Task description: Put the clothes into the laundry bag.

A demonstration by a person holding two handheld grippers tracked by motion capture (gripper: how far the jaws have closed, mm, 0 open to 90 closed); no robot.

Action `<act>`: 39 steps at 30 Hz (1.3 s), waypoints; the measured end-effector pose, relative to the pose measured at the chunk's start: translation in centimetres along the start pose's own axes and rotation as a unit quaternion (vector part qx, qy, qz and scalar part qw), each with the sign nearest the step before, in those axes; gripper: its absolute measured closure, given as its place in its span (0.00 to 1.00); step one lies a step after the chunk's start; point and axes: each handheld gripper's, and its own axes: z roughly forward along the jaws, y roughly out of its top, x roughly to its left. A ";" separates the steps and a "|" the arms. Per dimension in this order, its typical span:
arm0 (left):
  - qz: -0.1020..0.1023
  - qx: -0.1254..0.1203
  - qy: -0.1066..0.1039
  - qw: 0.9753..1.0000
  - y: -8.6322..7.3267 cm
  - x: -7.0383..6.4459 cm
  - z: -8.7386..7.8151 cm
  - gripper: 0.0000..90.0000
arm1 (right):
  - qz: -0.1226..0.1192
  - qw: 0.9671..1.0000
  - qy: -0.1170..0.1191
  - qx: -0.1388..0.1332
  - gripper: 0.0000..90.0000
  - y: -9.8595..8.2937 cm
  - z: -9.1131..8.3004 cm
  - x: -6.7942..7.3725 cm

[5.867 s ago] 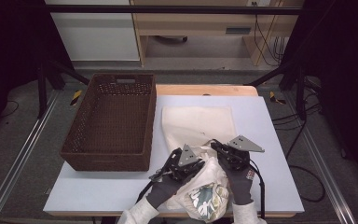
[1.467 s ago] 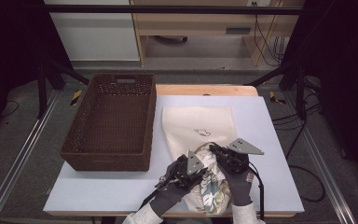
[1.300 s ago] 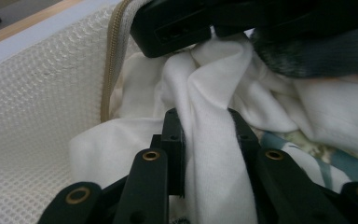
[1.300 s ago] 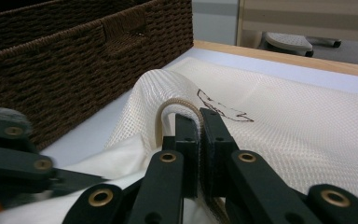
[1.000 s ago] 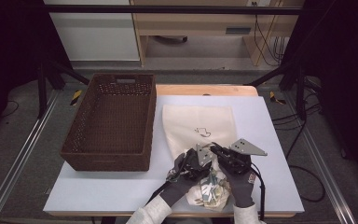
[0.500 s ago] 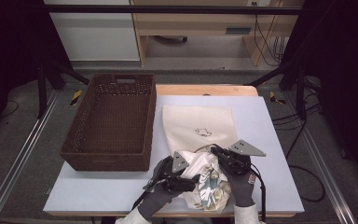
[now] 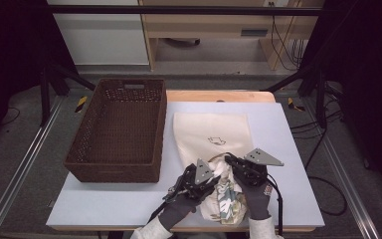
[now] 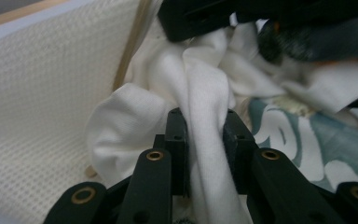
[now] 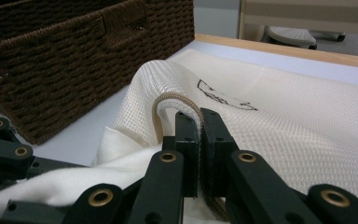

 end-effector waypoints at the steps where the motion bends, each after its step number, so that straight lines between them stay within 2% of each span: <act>1: 0.002 -0.005 -0.005 1.000 0.3 -0.3 0.2 0.82 | 0.000 1.000 -0.001 0.000 0.96 0.0 0.0 0.0; 3: -0.002 -0.002 -0.010 1.000 0.8 -0.7 1.0 0.80 | -0.002 1.000 -0.002 -0.004 0.96 0.0 -0.1 -0.1; 4: 0.003 0.004 -0.007 1.000 1.0 -0.9 1.5 0.78 | -0.001 1.000 -0.001 -0.006 0.96 0.0 -0.1 -0.1; 7: 0.035 0.025 0.032 0.999 1.2 -1.1 3.4 0.78 | -0.002 1.000 -0.002 -0.012 0.96 0.1 -0.3 0.0; 9: 0.056 0.049 0.067 0.995 1.2 -0.7 4.8 0.74 | -0.003 1.000 -0.002 -0.016 0.96 0.3 -0.6 0.0; 10: 0.053 0.059 0.073 0.994 1.3 -0.4 5.3 0.72 | -0.002 1.000 -0.002 -0.018 0.96 0.4 -0.8 0.0; 13: 0.039 0.056 0.065 0.996 1.4 0.2 5.6 0.69 | -0.007 1.000 -0.008 -0.020 0.96 0.6 -1.2 -0.1; 15: 0.039 0.051 0.062 0.996 1.3 0.2 5.3 0.66 | -0.002 1.000 -0.007 -0.018 0.96 0.4 -1.2 -0.4; 17: 0.024 0.038 0.046 0.998 1.2 0.3 4.7 0.59 | 0.001 1.000 -0.008 -0.013 0.96 0.2 -1.0 -0.6; 20: 0.015 0.027 0.039 0.999 1.2 0.4 2.9 0.43 | 0.003 1.000 -0.005 -0.012 0.96 0.1 -1.0 -0.6; 22: 0.015 0.018 0.036 0.999 1.1 0.5 1.2 0.36 | 0.000 1.000 -0.005 -0.011 0.96 0.0 -1.0 -0.6; 24: 0.015 0.009 0.036 0.999 0.6 0.7 -0.5 0.33 | -0.003 1.000 -0.004 -0.010 0.96 0.0 -0.9 -0.5; 27: 0.002 0.017 0.037 0.999 -0.6 1.6 -1.9 0.30 | -0.004 1.000 -0.004 -0.009 0.96 0.0 -0.8 -0.5; 28: -0.001 0.023 0.042 0.999 -1.2 1.9 -1.9 0.30 | -0.003 1.000 -0.003 -0.008 0.96 0.0 -0.8 -0.4; 29: -0.011 0.031 0.038 0.999 -1.7 2.2 -1.6 0.31 | -0.004 1.000 -0.002 -0.007 0.96 0.0 -0.7 -0.4; 31: -0.041 0.036 0.004 0.999 -2.6 2.8 -0.7 0.35 | -0.005 1.000 -0.002 -0.001 0.96 -0.1 -0.4 -0.3; 32: -0.053 0.030 -0.010 0.998 -2.9 2.9 -0.4 0.41 | -0.008 1.000 -0.002 0.002 0.96 -0.1 -0.3 -0.2; 33: -0.056 0.028 -0.016 0.998 -3.0 2.9 0.0 0.48 | -0.012 1.000 -0.004 0.006 0.96 -0.2 -0.1 0.0; 35: -0.052 0.028 -0.019 0.998 -2.9 2.4 0.5 0.62 | -0.016 1.000 -0.006 0.011 0.96 -0.3 0.2 0.1; 37: -0.039 0.031 -0.007 0.999 -2.4 1.7 0.5 0.74 | -0.015 1.000 -0.005 0.014 0.96 -0.4 0.4 0.2; 39: -0.026 0.031 0.000 0.999 -1.8 1.1 0.5 0.81 | -0.015 1.000 -0.005 0.013 0.96 -0.4 0.4 0.2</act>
